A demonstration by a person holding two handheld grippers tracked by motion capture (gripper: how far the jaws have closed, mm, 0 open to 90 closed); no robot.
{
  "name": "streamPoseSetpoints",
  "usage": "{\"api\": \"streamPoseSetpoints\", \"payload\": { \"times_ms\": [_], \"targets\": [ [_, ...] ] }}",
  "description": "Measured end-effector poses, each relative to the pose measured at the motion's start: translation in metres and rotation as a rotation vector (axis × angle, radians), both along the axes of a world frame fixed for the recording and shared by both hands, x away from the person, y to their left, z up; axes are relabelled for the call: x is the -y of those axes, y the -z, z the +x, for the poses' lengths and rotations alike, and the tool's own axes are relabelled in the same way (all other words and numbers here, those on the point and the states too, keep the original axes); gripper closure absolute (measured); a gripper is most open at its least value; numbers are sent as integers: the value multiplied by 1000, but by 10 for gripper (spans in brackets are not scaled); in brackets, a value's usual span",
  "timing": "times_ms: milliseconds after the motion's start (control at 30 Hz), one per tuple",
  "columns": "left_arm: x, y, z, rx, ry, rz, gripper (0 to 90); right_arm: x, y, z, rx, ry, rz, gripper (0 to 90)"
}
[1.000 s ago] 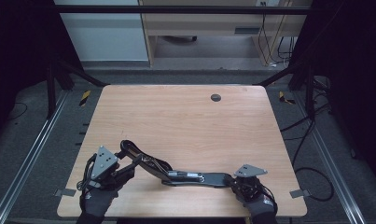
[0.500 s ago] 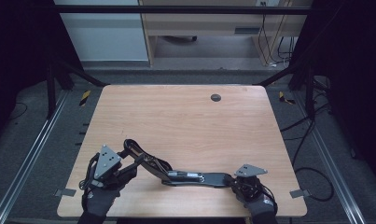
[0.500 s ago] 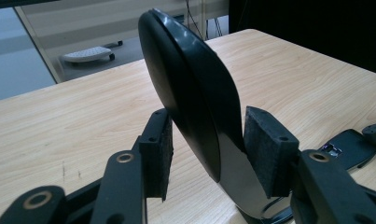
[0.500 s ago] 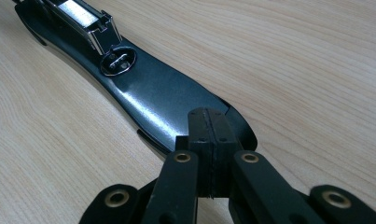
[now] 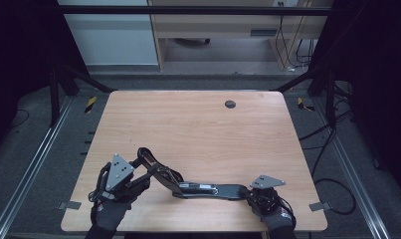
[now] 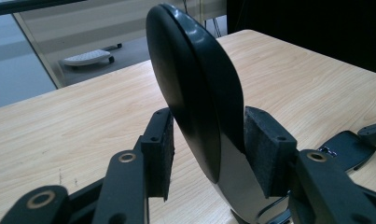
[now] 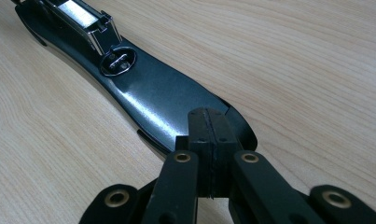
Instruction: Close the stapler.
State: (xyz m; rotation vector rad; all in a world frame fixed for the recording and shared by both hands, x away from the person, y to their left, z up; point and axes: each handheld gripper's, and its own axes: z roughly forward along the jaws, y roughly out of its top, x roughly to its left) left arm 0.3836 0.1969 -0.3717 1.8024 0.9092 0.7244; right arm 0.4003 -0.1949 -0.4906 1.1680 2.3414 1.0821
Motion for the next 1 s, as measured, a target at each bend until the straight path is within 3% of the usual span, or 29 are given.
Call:
{"api": "streamPoseSetpoints", "payload": {
  "times_ms": [1000],
  "targets": [
    [21, -7, 0, 18, 39, 24, 564, 0, 0, 0, -3, 3, 3, 900]
  ]
}}
